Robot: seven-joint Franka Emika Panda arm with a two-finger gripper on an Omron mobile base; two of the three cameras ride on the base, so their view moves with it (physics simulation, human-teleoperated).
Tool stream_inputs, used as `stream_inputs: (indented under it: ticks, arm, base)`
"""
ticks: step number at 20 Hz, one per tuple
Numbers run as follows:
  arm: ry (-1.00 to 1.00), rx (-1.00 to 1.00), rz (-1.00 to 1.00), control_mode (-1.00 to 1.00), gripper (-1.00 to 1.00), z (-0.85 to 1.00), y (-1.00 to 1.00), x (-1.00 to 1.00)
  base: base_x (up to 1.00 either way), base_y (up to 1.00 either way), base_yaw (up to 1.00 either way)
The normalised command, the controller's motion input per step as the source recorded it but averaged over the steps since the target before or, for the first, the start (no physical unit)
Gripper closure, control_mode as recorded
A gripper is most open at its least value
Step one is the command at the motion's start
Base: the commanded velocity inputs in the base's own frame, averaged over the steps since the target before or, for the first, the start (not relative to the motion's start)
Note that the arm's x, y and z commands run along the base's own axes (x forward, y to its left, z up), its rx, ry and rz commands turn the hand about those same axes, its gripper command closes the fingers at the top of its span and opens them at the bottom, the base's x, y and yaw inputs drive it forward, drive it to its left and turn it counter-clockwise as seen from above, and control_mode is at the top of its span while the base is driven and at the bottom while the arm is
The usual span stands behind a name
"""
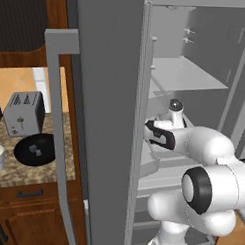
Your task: Grab a lemon wedge from the fridge and one ice cube from the ice bowl, and put them in the glass of lemonade.
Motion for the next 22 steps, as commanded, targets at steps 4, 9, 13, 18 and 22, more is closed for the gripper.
stream_inputs:
  ticks: [4,9,13,18,22]
  arm:
    - [0.03,-0.07,0.00,-1.00,-1.00,-0.44,-0.01,0.46]
    - [0.00,-0.02,0.00,-1.00,-1.00,-0.44,-0.02,0.20]
    - [0.00,0.00,0.00,-1.00,-1.00,-0.53,0.00,0.00]
    - [-0.01,0.00,0.00,-1.00,-1.00,-0.21,0.00,0.24]
    - [-0.04,0.00,0.00,-1.00,1.00,-0.13,0.00,0.09]
  base:
    - [0.00,0.00,0.00]
    - [0.00,0.00,0.00]
    - [0.00,0.00,0.00]
    - [0.00,0.00,0.00]
    - [0.00,0.00,0.00]
